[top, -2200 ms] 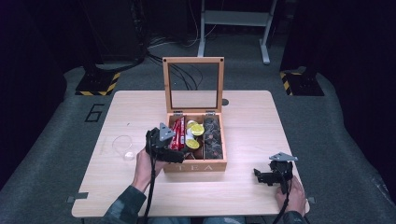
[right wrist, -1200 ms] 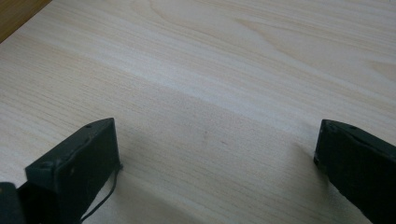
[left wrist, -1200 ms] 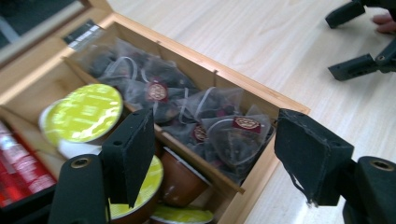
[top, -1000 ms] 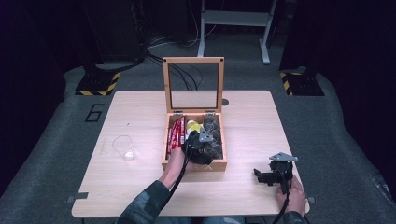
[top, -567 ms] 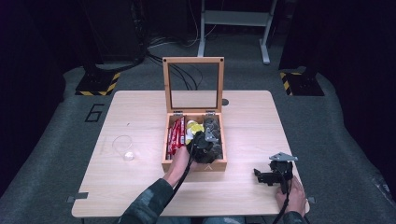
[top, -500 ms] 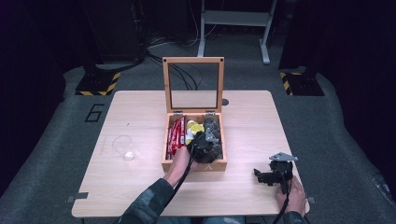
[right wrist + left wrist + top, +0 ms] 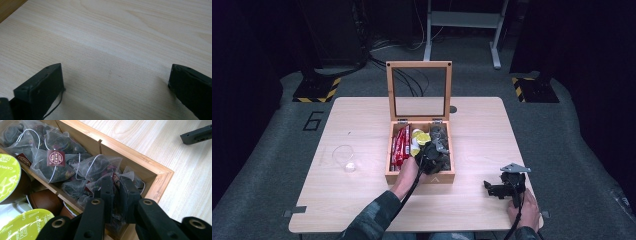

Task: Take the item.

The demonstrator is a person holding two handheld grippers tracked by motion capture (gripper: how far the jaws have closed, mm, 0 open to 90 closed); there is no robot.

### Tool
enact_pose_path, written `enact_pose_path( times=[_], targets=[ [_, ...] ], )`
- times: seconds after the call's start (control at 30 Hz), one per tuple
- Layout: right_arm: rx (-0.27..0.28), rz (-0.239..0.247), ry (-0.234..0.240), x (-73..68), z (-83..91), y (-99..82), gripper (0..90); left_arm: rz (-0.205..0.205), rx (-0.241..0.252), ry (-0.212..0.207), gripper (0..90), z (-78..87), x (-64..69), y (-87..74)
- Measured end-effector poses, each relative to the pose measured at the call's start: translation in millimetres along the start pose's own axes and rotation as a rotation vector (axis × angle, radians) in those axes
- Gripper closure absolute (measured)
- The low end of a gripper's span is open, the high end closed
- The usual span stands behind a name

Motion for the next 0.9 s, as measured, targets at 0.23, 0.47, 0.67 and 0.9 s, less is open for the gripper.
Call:
enact_pose_path(
  times=[0.23,0.47,0.67,0.9],
  targets=[
    [0.000,-0.002,0.000,-0.1,0.0,-0.1,0.0,0.003,0.033,-0.006,83.1,7.5,-1.9,0.2],
    [0.001,0.001,0.000,0.1,0.0,0.0,0.0,-0.006,0.068,0.017,83.2,21.1,-5.8,2.7],
    [0.001,0.001,0.000,0.1,0.0,0.0,0.0,-0.010,0.088,0.030,83.2,29.8,-7.5,5.2],
    [0.000,0.000,0.000,0.0,0.0,0.0,0.0,-0.031,0.110,0.053,83.3,44.3,-7.0,12.7]
  ],
)
Point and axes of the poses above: each handheld gripper's, and its own axes: z roughly backward along the jaws, y roughly out of its top, x roughly to its right, the point moved 3 cm from there along -z, roughly forward along the jaws
